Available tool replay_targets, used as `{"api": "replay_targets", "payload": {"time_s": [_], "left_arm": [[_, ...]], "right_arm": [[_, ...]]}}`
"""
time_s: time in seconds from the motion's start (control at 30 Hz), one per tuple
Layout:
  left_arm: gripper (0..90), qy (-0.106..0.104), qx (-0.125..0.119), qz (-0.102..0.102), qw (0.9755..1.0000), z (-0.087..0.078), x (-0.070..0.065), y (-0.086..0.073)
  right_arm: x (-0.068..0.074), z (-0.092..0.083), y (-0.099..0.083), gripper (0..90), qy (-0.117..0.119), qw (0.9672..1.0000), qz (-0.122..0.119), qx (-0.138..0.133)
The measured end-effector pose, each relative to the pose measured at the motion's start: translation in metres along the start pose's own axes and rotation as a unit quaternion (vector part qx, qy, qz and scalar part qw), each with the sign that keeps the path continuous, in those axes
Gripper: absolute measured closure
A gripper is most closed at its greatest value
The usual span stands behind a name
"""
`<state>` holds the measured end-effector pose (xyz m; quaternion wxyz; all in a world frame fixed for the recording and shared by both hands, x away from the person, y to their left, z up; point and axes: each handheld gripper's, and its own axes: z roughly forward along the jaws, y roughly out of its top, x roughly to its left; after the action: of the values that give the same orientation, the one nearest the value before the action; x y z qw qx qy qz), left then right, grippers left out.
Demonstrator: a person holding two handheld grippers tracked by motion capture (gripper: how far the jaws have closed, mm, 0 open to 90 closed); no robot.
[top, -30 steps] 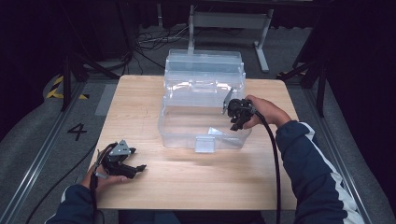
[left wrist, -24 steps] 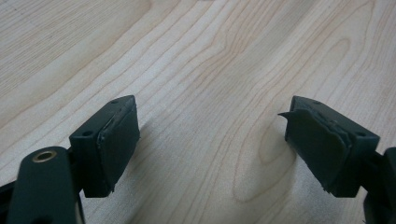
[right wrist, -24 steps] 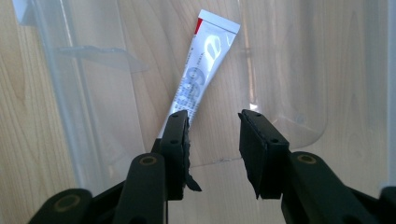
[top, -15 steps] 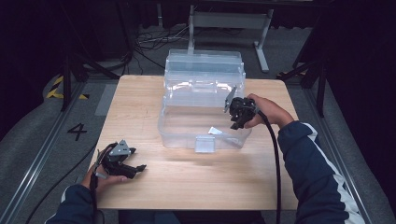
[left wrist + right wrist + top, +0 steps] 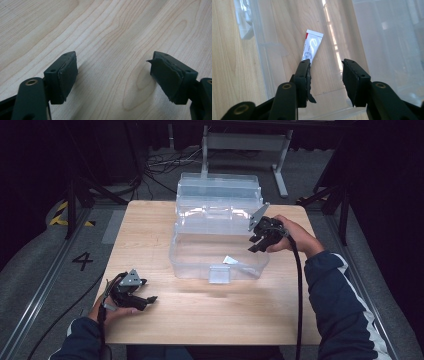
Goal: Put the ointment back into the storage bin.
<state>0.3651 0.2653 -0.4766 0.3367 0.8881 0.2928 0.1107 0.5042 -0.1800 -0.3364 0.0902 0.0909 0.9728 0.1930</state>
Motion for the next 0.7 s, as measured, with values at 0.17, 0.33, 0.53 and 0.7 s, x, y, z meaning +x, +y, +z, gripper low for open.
{"api": "replay_targets", "payload": {"time_s": [0.17,0.33,0.53,0.7], "left_arm": [[24.3,-0.005,0.001,0.007,1.0000,0.000,-0.002,0.008],[24.8,-0.005,-0.032,0.014,0.9994,-0.007,-0.004,0.028],[25.5,-0.003,-0.056,0.028,0.9980,-0.015,-0.006,0.047],[26.9,0.000,-0.080,0.031,0.9963,-0.021,-0.006,0.064]], "right_arm": [[-0.002,-0.013,-0.003,57.1,-0.019,0.9995,0.004,-0.024],[-0.008,-0.032,-0.005,54.7,-0.056,0.9956,0.018,-0.073],[-0.016,-0.047,-0.008,53.5,-0.084,0.9879,0.039,-0.125],[-0.023,-0.053,-0.008,52.7,-0.101,0.9797,0.060,-0.162]]}}
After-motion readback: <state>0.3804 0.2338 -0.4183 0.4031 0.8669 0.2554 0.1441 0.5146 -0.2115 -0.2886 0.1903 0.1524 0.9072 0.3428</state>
